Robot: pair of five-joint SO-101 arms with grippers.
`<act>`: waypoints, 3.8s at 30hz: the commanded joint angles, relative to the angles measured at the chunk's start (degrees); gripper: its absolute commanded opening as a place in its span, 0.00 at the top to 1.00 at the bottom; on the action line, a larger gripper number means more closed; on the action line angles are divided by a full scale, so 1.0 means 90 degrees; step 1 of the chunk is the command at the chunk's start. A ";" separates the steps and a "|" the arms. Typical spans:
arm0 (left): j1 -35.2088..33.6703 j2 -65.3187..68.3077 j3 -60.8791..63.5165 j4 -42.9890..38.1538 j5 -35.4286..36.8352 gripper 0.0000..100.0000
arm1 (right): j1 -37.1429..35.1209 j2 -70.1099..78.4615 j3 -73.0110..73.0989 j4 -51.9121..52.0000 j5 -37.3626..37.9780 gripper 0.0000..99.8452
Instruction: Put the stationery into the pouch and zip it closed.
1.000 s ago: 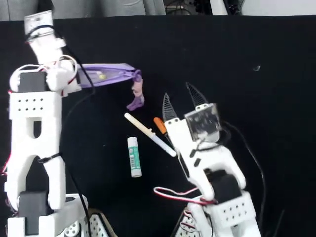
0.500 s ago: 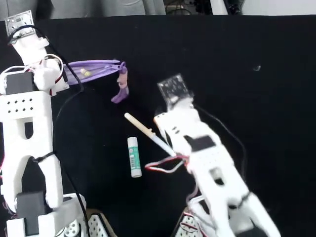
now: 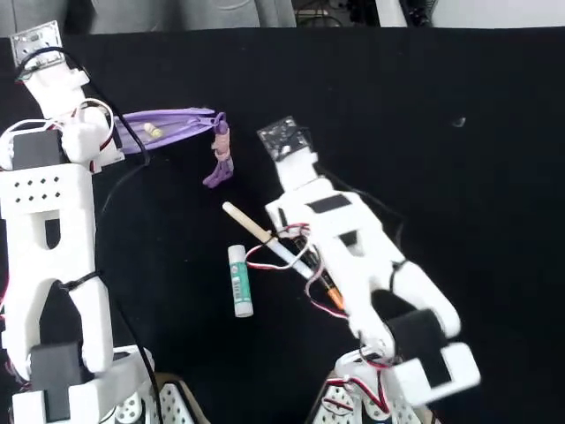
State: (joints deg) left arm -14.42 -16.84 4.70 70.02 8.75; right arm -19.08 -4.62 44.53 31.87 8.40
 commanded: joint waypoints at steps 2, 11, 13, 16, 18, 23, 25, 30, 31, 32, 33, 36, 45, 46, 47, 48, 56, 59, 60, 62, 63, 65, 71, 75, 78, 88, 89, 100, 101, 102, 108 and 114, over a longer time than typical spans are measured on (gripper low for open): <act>-0.0044 -0.0059 -0.0054 -0.0117 0.0010 0.97 | -0.0264 0.0308 -0.0562 0.0166 0.0078 0.83; -0.0034 -0.0059 0.0044 -0.0166 0.0010 0.97 | -0.0283 0.1148 -0.1617 0.1270 0.0088 0.83; -0.0034 -0.0059 0.0044 -0.0166 0.0010 0.97 | -0.0264 0.1480 -0.2037 0.1651 0.0078 0.83; -0.0034 -0.0068 0.0054 -0.0166 0.0010 0.97 | -0.0264 0.2017 -0.2701 0.2247 0.0078 0.83; -0.0034 -0.0068 0.0054 -0.0166 0.0010 0.97 | -0.0254 0.2339 -0.3111 0.2608 0.0078 0.84; -0.0034 -0.0068 0.0054 -0.0166 0.0010 0.97 | -0.0117 0.2965 -0.3902 0.3243 0.0039 0.99; -0.0034 -0.0068 0.0054 -0.0166 0.0010 0.97 | 0.0029 0.3170 -0.4156 0.3487 0.0039 0.96; -0.0034 -0.0088 0.0054 -0.0166 0.0010 0.97 | 0.0264 0.3385 -0.4420 0.3663 0.0068 0.99; -0.0034 -0.0098 0.0054 -0.0166 0.0010 0.97 | 0.0293 0.3365 -0.4420 0.3643 0.0078 0.99; -0.0034 -0.0098 0.0054 -0.0156 0.0010 0.97 | 0.0342 0.3316 -0.4420 0.3643 0.0088 0.99; -0.0034 -0.0098 0.0054 -0.0156 0.0010 0.97 | 0.0410 0.3248 -0.4420 0.3643 0.0088 0.99; -0.0034 -0.0098 0.0054 -0.0156 0.0010 0.97 | 0.0694 0.2857 -0.4410 0.3643 0.0088 0.99; 0.0054 -0.0068 0.0015 -0.0166 0.0020 0.97 | 0.1241 0.0513 -0.3267 0.2891 0.0088 0.99; 0.0142 -0.0068 0.0015 -0.0166 0.0020 0.97 | 0.1231 0.0181 -0.3072 0.2725 0.0088 0.99; 0.0220 -0.0068 0.0015 -0.0147 0.0020 0.97 | 0.1221 -0.0171 -0.2886 0.2569 0.0078 0.99; 0.0317 -0.0068 0.0015 -0.0137 0.0020 0.97 | 0.1211 -0.0503 -0.2730 0.2413 0.0068 0.99; 0.0933 -0.0078 -0.0269 0.0244 0.0020 0.97 | 0.1162 -0.3013 -0.1871 0.1592 0.0029 0.99; 0.1109 -0.0059 -0.0552 0.0576 0.0020 0.97 | 0.1153 -0.3893 -0.1714 0.1299 -0.0020 0.99; 0.1177 -0.0059 -0.0601 0.0635 0.0020 0.97 | 0.1153 -0.4186 -0.1675 0.1221 -0.0166 0.99; 0.1284 -0.0078 -0.0650 0.0742 0.0020 0.97 | 0.1153 -0.4723 -0.1597 0.1084 -0.0488 0.99; 0.1333 -0.0068 -0.0650 0.0762 0.0020 0.97 | 0.1153 -0.4977 -0.1558 0.1035 -0.0615 0.99; 0.1451 -0.0059 -0.0601 0.0762 0.0020 0.97 | 0.1055 -0.5465 -0.1470 0.0899 -0.0811 0.99; 0.1499 -0.0059 -0.0591 0.0791 0.0020 0.97 | 0.0215 -0.6940 -0.0884 0.0156 -0.0860 0.99; 0.1490 -0.0059 -0.0454 0.0752 0.0020 0.97 | -0.0352 -0.7985 -0.0142 -0.0733 -0.0840 0.99; 0.1499 -0.0059 -0.0425 0.0752 0.0020 0.97 | -0.0625 -0.8630 0.0640 -0.1670 -0.0830 0.99; 0.1499 -0.0059 -0.0425 0.0752 0.0020 0.97 | -0.1260 -0.9031 0.2730 -0.4806 -0.0850 0.99; 0.1499 -0.0059 -0.0425 0.0752 0.0020 0.97 | -0.1309 -0.8933 0.2808 -0.5040 -0.0850 0.99; 0.1490 -0.0059 -0.0415 0.0752 0.0020 0.97 | -0.1387 -0.6383 0.2896 -0.7473 -0.0821 0.99; 0.1490 -0.0059 -0.0415 0.0752 0.0020 0.97 | -0.1377 -0.6139 0.2896 -0.7639 -0.0821 0.99; 0.1490 -0.0059 -0.0415 0.0752 0.0020 0.97 | -0.1377 -0.5924 0.2896 -0.7766 -0.0811 0.99; 0.1490 -0.0059 -0.0415 0.0762 0.0020 0.97 | -0.1368 -0.4772 0.2906 -0.8479 -0.0781 0.99; 0.1451 -0.0059 -0.0415 0.0772 0.0020 0.97 | -0.1407 -0.3697 0.2896 -0.8781 0.0078 0.99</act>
State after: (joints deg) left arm -2.02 -16.92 2.59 76.53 8.66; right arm -31.12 -41.63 71.16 -45.67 6.29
